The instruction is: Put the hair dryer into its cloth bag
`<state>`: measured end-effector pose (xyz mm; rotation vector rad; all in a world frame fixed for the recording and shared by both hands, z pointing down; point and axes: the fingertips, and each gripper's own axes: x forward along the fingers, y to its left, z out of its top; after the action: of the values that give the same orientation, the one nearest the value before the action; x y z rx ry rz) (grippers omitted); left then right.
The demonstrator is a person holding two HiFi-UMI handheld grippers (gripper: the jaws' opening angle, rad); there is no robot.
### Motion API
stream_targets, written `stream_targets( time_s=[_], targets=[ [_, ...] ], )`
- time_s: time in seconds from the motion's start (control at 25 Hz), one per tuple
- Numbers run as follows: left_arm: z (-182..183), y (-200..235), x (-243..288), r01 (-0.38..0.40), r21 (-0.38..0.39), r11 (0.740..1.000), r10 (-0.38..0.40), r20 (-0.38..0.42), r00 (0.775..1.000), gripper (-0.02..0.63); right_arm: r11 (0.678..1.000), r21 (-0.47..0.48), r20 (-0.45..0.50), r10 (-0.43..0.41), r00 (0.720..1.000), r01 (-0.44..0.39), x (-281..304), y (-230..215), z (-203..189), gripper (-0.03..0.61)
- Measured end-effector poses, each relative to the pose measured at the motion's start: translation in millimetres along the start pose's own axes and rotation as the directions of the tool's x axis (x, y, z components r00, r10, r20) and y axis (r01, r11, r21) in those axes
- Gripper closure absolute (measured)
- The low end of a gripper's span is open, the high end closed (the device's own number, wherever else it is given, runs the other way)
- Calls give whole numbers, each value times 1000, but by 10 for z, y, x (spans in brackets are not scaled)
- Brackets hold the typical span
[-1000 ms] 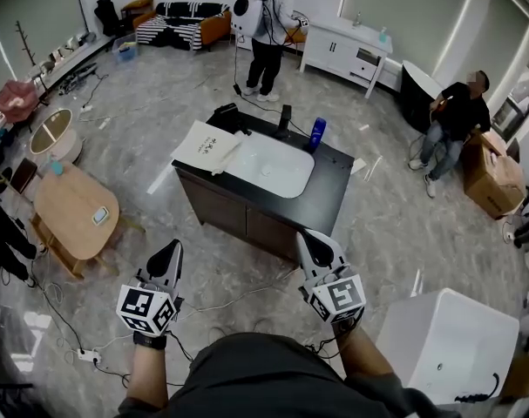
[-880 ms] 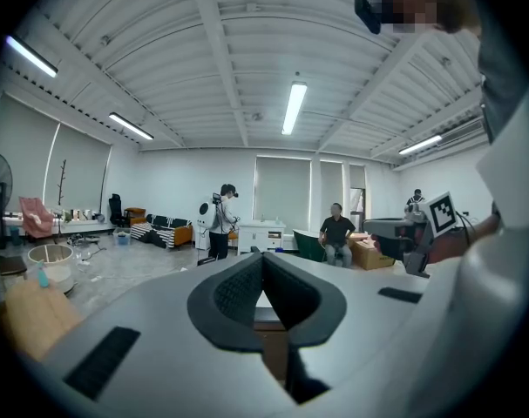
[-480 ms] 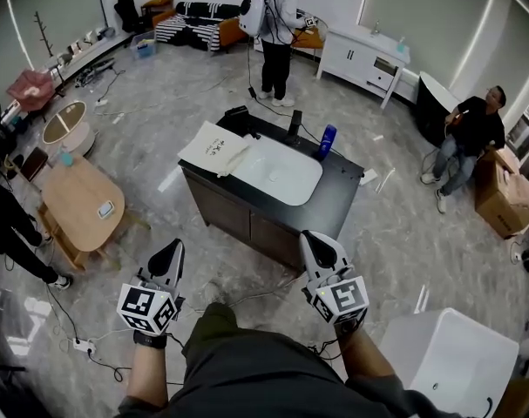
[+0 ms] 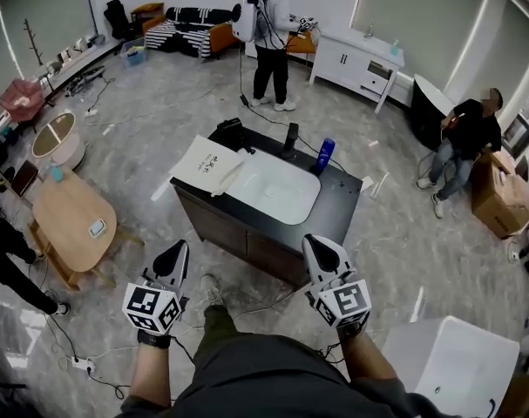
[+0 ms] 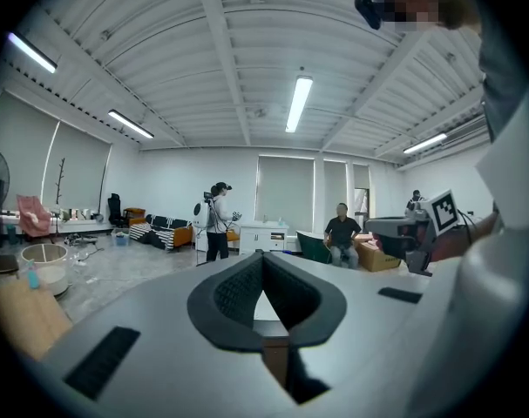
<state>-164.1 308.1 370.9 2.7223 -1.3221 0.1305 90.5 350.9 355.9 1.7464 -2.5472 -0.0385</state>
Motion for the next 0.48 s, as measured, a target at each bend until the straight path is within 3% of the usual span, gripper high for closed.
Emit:
stream_targets(
  time_s=[0.48],
  targets=[
    [11,1091,1130,48,-17,999,-48,-31,998,615,999,-3,-54,-47,997,47,1434,-364,-138,580]
  ],
)
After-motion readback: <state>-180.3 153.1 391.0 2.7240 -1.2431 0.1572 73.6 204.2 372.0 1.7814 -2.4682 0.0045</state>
